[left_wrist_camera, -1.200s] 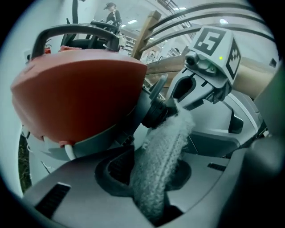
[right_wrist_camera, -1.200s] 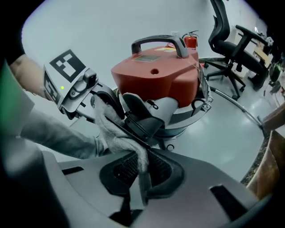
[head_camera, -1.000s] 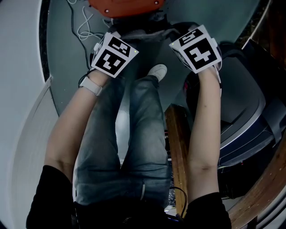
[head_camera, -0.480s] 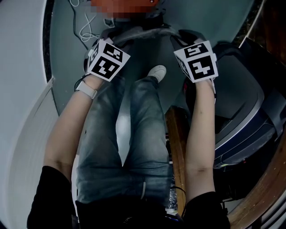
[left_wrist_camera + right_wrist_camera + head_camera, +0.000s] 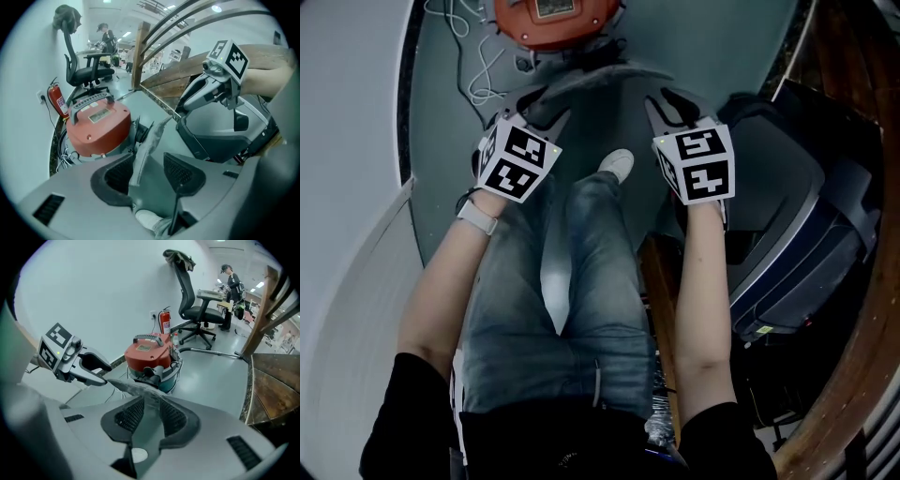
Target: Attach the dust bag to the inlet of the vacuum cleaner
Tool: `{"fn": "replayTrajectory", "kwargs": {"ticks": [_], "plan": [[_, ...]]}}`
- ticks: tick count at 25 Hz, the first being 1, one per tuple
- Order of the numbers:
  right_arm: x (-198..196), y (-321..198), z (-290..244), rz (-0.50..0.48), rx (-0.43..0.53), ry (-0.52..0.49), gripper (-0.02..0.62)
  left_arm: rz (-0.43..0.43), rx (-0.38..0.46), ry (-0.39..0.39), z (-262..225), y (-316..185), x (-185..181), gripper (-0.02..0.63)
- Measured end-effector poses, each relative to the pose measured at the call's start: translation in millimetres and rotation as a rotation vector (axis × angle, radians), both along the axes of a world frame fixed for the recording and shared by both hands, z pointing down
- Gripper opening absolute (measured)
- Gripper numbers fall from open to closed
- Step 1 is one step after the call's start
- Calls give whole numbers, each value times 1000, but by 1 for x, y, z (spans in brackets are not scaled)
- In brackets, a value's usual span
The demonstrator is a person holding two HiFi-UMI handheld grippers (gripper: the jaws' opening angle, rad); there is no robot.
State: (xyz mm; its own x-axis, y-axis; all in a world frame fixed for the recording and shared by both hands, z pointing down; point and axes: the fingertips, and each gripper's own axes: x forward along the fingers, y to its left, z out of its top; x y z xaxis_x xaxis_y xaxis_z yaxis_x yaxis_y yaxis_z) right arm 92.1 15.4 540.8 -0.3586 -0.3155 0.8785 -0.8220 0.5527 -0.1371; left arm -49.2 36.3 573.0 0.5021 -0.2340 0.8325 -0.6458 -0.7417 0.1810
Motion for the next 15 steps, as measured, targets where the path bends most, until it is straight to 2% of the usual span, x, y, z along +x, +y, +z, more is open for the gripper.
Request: {"fn": "replayTrajectory", "kwargs": {"ticks": [3, 9, 11, 12, 13, 15], "plan": [[-1, 6, -40, 52, 35, -52, 114, 13, 41, 35, -43, -2, 12, 195], [2, 7, -132, 139, 158, -129, 112, 5, 191, 103, -147, -19, 28, 182], [4, 5, -164, 167, 204, -158, 106, -3, 249, 150, -188, -28, 34, 119], [4, 6, -180, 183, 221, -177, 101, -6, 277, 177, -210, -30, 37, 58], [3, 9, -196, 196, 233, -199, 97, -6, 302, 201, -233, -31, 38, 26], [-2, 19, -229, 208, 251, -240, 81, -1, 332, 237, -277, -26, 40, 17]]}}
